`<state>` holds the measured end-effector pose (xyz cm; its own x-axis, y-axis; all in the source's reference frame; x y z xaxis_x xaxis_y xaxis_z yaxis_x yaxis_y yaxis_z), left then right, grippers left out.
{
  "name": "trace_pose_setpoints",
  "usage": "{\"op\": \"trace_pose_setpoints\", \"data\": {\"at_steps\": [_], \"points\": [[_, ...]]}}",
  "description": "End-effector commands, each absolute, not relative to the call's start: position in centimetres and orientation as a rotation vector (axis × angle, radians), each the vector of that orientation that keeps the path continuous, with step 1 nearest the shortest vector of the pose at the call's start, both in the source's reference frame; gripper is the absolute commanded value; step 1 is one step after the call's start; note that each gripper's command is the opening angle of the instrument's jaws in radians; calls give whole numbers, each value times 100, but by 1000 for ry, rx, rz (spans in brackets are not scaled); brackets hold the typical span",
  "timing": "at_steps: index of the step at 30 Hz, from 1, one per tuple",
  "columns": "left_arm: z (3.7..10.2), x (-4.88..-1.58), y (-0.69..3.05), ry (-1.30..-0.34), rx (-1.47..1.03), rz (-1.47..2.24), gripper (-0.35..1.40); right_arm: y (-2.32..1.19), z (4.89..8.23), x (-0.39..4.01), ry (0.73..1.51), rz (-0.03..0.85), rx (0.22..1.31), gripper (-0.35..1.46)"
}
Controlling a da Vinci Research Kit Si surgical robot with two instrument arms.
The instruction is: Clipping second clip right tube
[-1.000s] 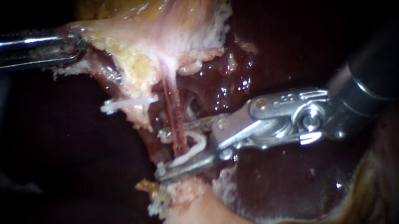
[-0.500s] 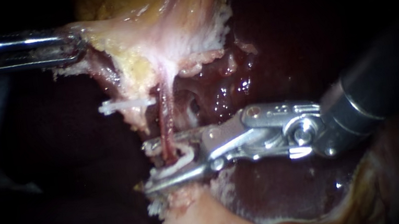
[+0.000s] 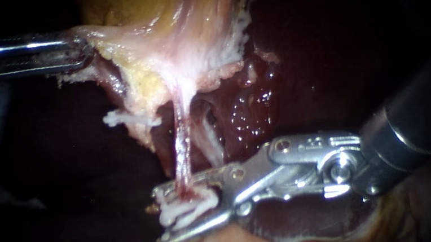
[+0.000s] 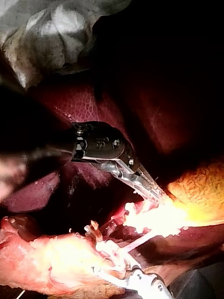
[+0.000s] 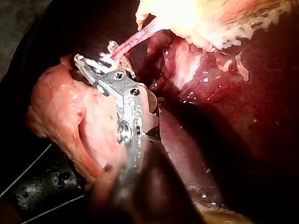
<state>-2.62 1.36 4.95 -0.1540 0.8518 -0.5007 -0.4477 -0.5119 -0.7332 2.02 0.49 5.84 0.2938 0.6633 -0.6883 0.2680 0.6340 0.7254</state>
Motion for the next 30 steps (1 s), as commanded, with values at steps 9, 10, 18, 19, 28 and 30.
{"op": "trace_pose_setpoints", "data": {"at_steps": [9, 10, 18, 19, 28, 30], "points": [[495, -262, 136, -529, -1174, 1806, -35, 54, 589, 197, 1287, 316, 901, 26], [495, -262, 136, -529, -1174, 1806, -35, 55, 590, 197, 1287, 316, 902, 23], [496, -262, 136, -528, -1174, 1806, -35, 58, 594, 193, 1270, 348, 930, -4], [496, -262, 136, -528, -1174, 1806, -35, 58, 594, 192, 1270, 348, 930, -9], [496, -263, 136, -528, -1174, 1806, -35, 58, 595, 189, 1250, 381, 966, -35], [496, -263, 136, -528, -1174, 1806, -35, 58, 595, 189, 1250, 380, 966, -35]]}}
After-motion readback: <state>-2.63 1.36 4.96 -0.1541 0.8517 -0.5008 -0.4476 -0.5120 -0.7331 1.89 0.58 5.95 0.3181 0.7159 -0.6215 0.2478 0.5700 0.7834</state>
